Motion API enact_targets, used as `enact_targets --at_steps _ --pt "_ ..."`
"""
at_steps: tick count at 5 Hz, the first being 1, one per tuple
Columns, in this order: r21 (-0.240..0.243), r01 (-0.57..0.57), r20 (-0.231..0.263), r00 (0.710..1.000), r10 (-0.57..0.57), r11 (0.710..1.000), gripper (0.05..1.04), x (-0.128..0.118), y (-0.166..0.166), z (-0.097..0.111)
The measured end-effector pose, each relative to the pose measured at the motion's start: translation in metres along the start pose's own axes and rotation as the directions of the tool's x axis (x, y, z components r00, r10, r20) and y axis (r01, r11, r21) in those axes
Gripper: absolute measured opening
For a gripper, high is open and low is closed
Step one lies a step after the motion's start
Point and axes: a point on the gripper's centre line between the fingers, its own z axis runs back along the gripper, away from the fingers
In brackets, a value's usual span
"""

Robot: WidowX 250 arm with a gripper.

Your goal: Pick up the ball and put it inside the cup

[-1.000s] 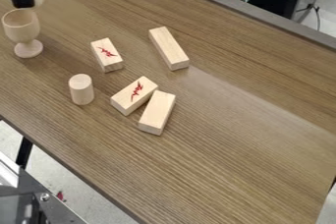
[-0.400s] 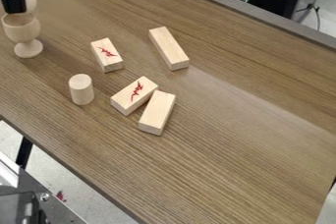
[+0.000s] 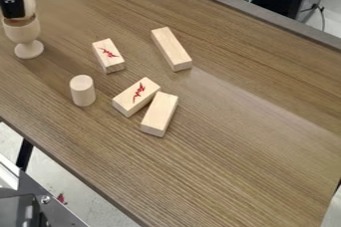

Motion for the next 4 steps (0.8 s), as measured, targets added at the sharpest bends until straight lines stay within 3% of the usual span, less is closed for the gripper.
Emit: enact_targets --at_steps 1,2,3,4 --pt "-0.013 0.007 -0.014 1.0 -0.007 1.0 0.822 -0.0026 -0.0039 -0.0059" --pt "-0.028 0.0 -0.012 1.0 -0.001 1.0 1.005 -0.0038 -0.0052 -0.01" --pt "-0.051 -0.001 0.0 1.0 0.001 0.999 1.001 -0.0023 -0.0086 -0.0104" --pt "-0.094 -0.006 0.048 0.999 0.01 0.996 1.001 0.0054 -0.0104 -0.0011"
